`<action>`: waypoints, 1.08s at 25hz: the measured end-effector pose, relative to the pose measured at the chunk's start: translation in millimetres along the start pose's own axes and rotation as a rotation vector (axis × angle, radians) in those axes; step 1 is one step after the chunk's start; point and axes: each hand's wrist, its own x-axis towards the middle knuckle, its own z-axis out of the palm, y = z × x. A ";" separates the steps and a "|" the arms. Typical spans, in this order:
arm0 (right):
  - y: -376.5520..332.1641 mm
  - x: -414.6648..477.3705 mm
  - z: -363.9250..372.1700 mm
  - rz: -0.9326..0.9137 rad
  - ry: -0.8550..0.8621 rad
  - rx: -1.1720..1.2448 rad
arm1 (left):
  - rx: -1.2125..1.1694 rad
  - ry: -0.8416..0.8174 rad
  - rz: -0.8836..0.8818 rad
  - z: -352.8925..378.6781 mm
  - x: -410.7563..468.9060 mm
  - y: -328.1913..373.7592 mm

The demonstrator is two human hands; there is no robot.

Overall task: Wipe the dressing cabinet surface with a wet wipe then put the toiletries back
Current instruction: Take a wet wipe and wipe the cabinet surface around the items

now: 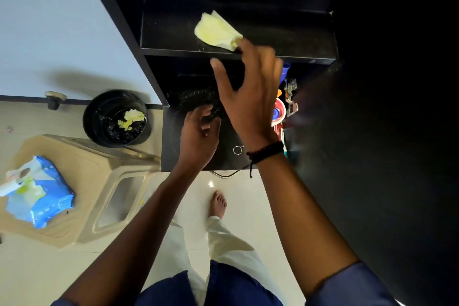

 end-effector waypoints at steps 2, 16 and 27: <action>0.2 17.7 9.1 -0.068 -0.056 -0.121 | -0.017 0.046 -0.015 -6.6 -1.3 4.3; 68.0 -104.0 63.6 0.190 -0.676 -0.118 | 0.268 0.020 -0.301 -51.4 -48.1 -75.7; 81.1 -168.9 93.6 -0.291 -1.074 -0.585 | 0.327 -0.109 -0.385 -56.4 -49.7 -96.6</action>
